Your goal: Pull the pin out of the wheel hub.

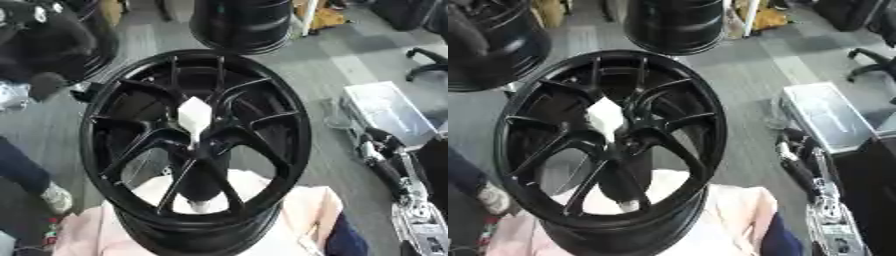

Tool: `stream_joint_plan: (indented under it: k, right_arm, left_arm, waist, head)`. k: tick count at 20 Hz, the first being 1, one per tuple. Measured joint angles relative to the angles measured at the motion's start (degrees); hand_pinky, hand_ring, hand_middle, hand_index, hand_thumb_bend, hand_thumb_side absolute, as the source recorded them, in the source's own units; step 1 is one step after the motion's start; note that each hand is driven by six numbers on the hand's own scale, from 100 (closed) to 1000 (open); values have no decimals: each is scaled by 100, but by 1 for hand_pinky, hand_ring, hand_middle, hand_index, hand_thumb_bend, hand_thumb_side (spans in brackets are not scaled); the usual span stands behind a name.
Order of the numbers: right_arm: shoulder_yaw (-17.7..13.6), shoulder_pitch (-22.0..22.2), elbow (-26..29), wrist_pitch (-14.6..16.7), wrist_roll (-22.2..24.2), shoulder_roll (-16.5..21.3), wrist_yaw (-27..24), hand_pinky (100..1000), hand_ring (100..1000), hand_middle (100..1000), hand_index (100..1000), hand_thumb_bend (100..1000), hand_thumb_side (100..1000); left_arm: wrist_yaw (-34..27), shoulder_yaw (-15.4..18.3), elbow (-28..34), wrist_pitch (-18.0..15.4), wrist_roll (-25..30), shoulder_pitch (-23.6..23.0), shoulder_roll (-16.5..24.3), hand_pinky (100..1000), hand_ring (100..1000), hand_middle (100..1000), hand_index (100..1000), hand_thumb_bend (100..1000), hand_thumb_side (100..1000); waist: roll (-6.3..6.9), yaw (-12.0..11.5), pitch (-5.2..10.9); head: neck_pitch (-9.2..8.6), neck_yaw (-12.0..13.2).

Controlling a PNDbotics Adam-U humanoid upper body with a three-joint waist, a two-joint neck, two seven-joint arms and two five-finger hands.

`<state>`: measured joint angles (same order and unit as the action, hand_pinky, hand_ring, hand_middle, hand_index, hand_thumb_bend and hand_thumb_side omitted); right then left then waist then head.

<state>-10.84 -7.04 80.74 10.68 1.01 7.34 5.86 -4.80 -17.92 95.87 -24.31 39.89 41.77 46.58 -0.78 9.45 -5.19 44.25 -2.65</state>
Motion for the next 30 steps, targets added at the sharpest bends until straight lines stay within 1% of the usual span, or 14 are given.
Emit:
stream_joint_plan:
  k: [1, 3, 5, 10, 12, 14, 15, 16, 20, 25, 26, 30]
  right_arm:
    - [3, 0, 0, 2, 6, 0, 0, 675, 627, 686, 795, 142, 456]
    - [15, 0, 0, 6, 14, 1, 3, 675, 627, 686, 795, 142, 456]
    - [29, 0, 0, 13, 24, 1, 16, 675, 627, 686, 795, 143, 456]
    - [33, 1, 0, 8, 40, 1, 38, 675, 627, 685, 795, 144, 456]
    - [33, 1, 0, 5, 44, 1, 40, 675, 627, 685, 795, 145, 456]
    - [33, 1, 0, 1, 48, 1, 41, 675, 627, 685, 795, 146, 456]
    - [33, 0, 0, -1, 51, 1, 41, 676, 627, 685, 795, 168, 442]
    - [33, 0, 0, -2, 52, 0, 41, 676, 627, 685, 795, 146, 456]
    - [42, 0, 0, 2, 60, 0, 42, 676, 627, 685, 795, 146, 456]
    - [63, -1, 0, 12, 73, -2, 42, 675, 627, 685, 795, 148, 456]
    - [63, -1, 0, 13, 75, -2, 42, 675, 627, 685, 794, 148, 455]
    - [64, -2, 0, 14, 80, -3, 42, 675, 627, 685, 795, 148, 456]
  left_arm:
    - [36, -189, -156, 1, 1, 137, -14, 790, 686, 706, 818, 342, 571]
    - [112, -477, -421, -16, -16, 328, -114, 794, 688, 706, 818, 337, 571]
    - [199, -696, -649, -81, -81, 467, -274, 796, 692, 712, 824, 340, 570]
    - [467, -1048, -1134, -291, -291, 660, -730, 809, 717, 740, 841, 360, 569]
    - [562, -1145, -1276, -372, -372, 689, -854, 816, 730, 753, 845, 367, 547]
    - [649, -1201, -1396, -442, -442, 722, -942, 821, 742, 771, 850, 372, 531]
    - [686, -1224, -1452, -471, -471, 722, -976, 827, 756, 786, 857, 397, 426]
    - [715, -1235, -1502, -499, -499, 723, -1005, 827, 757, 788, 857, 380, 511]
    - [883, -1293, -1702, -603, -603, 740, -1165, 830, 765, 799, 869, 398, 512]
    - [1247, -1297, -2074, -696, -696, 760, -1438, 829, 764, 797, 870, 406, 502]
    - [1321, -1295, -2160, -714, -714, 761, -1490, 826, 756, 777, 863, 393, 498]
    - [1540, -1290, -2480, -756, -756, 763, -1708, 821, 744, 759, 856, 392, 498]
  waist:
    - [3, 7, 3]
    - [1, 8, 8]
    - [2, 15, 12]
    - [13, 46, 25]
    - [13, 63, 33]
    - [18, 68, 35]
    - [23, 68, 35]
    - [25, 69, 35]
    - [25, 78, 35]
    - [14, 115, 35]
    - [13, 116, 35]
    - [12, 148, 35]
  head:
    - [0, 5]
    - [0, 6]
    - [0, 5]
    - [0, 5]
    - [0, 6]
    - [0, 7]
    - [0, 8]
    - [0, 8]
    - [0, 10]
    - [0, 28]
    - [0, 28]
    - [0, 35]
